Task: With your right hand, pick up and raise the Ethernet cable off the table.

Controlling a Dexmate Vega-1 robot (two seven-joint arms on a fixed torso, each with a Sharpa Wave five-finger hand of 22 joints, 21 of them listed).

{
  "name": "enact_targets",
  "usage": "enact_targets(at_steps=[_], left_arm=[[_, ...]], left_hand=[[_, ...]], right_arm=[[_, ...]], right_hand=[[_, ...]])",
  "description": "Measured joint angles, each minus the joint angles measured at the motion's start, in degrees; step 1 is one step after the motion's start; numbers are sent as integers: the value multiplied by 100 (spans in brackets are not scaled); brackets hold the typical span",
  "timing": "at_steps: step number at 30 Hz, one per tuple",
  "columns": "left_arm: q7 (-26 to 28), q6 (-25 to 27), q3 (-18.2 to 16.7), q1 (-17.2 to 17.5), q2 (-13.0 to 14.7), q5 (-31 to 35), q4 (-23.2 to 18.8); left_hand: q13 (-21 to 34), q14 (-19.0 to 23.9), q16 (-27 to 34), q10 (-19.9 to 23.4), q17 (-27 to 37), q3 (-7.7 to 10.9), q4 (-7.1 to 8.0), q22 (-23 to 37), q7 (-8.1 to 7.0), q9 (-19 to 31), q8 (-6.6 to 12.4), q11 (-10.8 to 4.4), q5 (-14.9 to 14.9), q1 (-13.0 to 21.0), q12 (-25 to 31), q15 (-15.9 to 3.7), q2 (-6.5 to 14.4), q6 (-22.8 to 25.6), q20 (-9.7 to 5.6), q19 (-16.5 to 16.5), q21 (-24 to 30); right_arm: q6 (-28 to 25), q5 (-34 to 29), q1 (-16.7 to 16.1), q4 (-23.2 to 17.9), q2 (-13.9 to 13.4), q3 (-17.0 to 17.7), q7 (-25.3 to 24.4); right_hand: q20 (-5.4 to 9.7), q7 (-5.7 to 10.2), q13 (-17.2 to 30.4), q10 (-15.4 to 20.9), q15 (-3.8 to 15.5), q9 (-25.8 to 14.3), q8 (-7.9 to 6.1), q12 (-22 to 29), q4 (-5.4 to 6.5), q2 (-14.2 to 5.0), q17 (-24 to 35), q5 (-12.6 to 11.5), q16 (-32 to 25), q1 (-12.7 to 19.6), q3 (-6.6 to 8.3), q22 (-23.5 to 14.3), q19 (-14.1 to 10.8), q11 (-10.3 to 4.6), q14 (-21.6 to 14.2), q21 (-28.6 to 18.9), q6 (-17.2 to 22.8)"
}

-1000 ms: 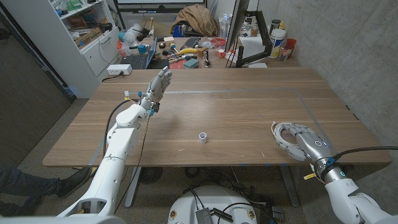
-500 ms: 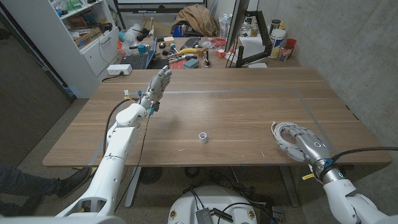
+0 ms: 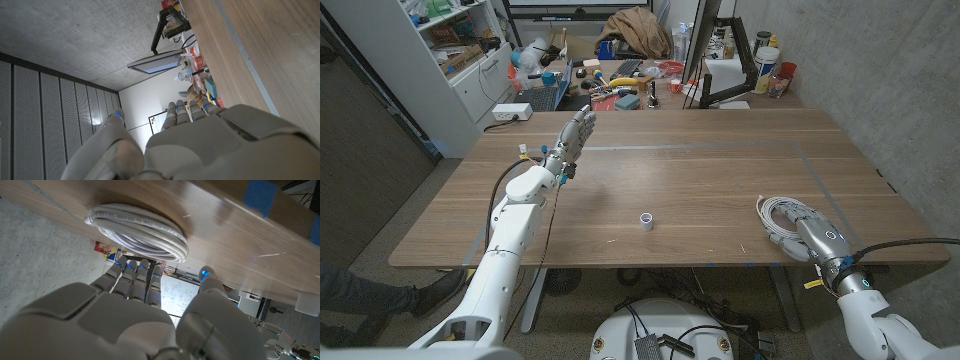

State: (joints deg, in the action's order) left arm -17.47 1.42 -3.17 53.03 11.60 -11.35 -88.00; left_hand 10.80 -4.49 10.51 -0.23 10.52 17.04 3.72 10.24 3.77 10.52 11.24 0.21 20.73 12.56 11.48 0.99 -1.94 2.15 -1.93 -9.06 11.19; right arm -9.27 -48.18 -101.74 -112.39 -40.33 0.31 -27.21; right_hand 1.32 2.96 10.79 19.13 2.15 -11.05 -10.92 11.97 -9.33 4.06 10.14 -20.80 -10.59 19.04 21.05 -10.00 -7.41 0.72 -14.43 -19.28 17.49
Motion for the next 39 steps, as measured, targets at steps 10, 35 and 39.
enact_targets(at_steps=[10,35,39], left_arm=[[-1,0,-30,45,5,-15,-26],[-3,29,-35,49,14,-28,24],[-1,39,-30,33,14,-24,49]], left_hand=[[0,0,0,0,0,-16,17,0,0,0,0,0,0,0,0,0,0,0,0,0,0],[0,-20,0,0,0,-40,6,0,0,0,0,0,0,23,0,-20,23,0,0,1,0],[0,-20,0,0,0,-40,6,0,0,0,0,0,0,23,0,-20,23,0,0,1,0]], right_arm=[[-94,105,77,76,-44,-122,-44],[-225,337,342,268,-221,-425,7],[-229,367,374,284,-243,-460,32]], right_hand=[[-13,0,0,0,0,0,-38,0,24,28,0,0,0,31,24,0,-17,0,0,21,0],[-20,-11,0,22,21,0,-38,0,48,-29,13,0,0,138,47,1,-147,21,-22,44,12],[21,-11,0,22,0,0,-38,0,47,-29,13,0,0,138,47,0,-188,21,-43,43,11]])
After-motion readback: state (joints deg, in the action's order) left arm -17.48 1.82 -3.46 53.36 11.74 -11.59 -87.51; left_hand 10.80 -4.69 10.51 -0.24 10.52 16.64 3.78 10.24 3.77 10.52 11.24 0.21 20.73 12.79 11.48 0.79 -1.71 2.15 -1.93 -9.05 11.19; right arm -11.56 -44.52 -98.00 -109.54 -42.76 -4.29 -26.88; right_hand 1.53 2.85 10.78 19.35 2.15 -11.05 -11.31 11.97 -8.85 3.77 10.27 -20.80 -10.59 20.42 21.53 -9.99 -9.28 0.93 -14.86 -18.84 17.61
